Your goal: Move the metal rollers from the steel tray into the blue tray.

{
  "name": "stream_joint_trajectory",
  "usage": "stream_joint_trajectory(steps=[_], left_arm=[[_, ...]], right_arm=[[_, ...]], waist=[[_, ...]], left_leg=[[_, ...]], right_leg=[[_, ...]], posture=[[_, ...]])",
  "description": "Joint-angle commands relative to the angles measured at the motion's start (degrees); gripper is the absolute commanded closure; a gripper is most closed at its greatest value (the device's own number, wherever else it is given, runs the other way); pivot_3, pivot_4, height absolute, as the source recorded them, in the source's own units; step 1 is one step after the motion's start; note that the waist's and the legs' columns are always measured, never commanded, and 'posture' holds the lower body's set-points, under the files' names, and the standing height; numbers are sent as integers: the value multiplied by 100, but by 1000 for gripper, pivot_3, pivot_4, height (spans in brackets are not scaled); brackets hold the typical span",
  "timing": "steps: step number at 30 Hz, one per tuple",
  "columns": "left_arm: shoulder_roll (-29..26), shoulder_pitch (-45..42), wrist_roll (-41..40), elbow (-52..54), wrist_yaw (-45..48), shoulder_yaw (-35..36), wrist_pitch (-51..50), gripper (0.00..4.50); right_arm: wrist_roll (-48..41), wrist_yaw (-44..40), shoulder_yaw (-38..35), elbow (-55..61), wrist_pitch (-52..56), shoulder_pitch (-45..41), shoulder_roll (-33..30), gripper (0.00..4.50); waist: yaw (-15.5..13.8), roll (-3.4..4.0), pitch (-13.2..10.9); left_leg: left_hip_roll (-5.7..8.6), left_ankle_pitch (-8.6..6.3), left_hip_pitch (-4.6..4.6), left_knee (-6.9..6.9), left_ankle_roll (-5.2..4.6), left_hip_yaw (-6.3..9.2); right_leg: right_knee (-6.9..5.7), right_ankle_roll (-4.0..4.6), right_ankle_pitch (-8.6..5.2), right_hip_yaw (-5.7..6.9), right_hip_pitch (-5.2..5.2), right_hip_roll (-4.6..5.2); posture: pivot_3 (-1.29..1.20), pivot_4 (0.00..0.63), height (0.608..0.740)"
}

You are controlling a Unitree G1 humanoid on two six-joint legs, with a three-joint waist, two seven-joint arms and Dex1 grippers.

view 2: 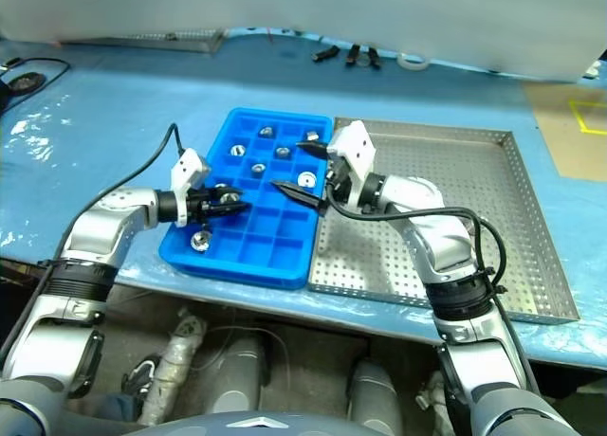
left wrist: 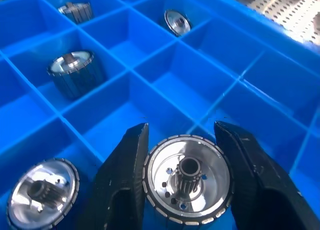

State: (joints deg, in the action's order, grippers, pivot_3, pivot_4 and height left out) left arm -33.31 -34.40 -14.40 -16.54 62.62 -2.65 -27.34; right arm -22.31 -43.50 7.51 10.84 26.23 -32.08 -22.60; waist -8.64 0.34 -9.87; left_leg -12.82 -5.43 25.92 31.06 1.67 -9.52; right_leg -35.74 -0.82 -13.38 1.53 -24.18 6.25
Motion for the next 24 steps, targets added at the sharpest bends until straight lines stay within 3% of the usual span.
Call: stream_joint_trajectory(steps=[1, 4, 12, 17, 24], left_arm=[[-114, -75, 3, -169, 130, 23, 186, 2790], [-71, -104, 69, -322, 141, -59, 283, 2790], [-12, -297, 73, -384, 180, -144, 362, 222], [56, -606, -213, 50, 218, 17, 186, 222], [576, -994, -1107, 1234, -144, 297, -603, 222]], right_arm=[[-40, 84, -115, 365, -24, 9, 5, 57], [-23, 120, -103, 336, -42, -5, 26, 57], [9, 169, -117, 381, -93, 99, 13, 57], [68, 371, -287, 408, -81, 229, -55, 57], [452, 1450, -1133, 40, 149, 341, -306, 57]], waist=[[12, 0, 0], [10, 0, 0], [8, 1, 0], [4, 1, 0], [20, 1, 0]], left_leg=[[-1, 1, -7, 1, 1, -3], [-2, 6, -20, 2, 10, -4], [-8, 7, -82, -1, 11, -5], [-7, 14, -71, 0, 23, -5], [1, 13, -68, 4, 20, -11]], right_leg=[[0, 18, -11, -3, 2, 1], [-1, 20, -12, -7, 10, 3], [-6, 31, -5, -14, 66, 6], [-4, 32, -5, -12, 63, 5], [2, 33, -5, -14, 63, 5]], posture=[[99, 150, 740], [96, 150, 740], [83, 150, 740], [58, 150, 740], [21, 150, 740]])
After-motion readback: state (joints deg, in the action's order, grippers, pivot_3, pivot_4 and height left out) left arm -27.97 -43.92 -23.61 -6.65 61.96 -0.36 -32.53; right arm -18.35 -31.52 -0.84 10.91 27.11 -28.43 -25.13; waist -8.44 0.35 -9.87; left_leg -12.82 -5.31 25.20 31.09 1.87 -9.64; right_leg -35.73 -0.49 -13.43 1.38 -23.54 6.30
